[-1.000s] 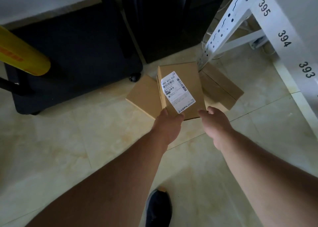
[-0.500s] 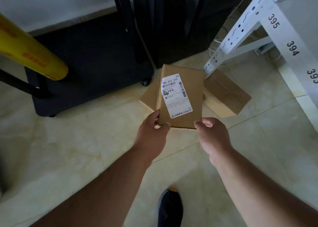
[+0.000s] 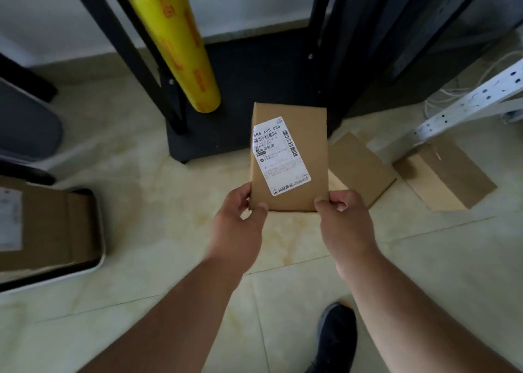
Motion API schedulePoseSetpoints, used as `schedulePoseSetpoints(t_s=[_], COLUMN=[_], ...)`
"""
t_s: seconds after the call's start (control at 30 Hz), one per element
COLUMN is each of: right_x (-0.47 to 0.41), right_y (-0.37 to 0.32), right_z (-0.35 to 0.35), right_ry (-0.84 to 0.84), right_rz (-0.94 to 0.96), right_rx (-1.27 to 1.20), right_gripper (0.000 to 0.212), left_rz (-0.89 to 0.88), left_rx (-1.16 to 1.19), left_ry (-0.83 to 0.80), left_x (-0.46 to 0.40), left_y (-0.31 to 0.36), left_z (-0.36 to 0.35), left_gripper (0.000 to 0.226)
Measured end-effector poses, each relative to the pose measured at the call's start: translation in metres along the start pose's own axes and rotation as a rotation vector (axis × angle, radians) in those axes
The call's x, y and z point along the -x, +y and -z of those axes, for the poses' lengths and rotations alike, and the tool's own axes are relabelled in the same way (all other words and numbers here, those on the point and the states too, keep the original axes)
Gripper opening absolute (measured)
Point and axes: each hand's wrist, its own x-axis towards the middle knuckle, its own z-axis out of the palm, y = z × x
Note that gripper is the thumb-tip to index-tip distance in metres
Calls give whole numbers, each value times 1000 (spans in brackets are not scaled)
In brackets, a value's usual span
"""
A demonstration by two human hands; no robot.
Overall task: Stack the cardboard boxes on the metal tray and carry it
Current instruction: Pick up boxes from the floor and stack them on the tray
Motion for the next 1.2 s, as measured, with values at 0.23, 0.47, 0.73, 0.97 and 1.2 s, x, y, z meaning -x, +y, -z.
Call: schedulePoseSetpoints(t_s=[0.23,0.47,0.73,0.97,1.2], right_x=[78,164,256,304,321], right_y=[-37,-81,-127,-164,-183], right_z=[-73,-142,-185,-200,-217], right_ry=[-117,-178,-225,-361,-431], right_rz=[60,119,168,232,276], right_rx=[57,63,13,51,-6], right_gripper=[14,13,13,33,22], left_rz=[18,-12,-89,-105,-115], left_rx=[142,185,231,295,329], left_ry=[121,210,240,305,369], left_x=[26,57,91,113,124], left_y=[-10,-18,-12,4,6], left_z=[113,233,336,392,422], left_gripper=[31,25,18,18,19])
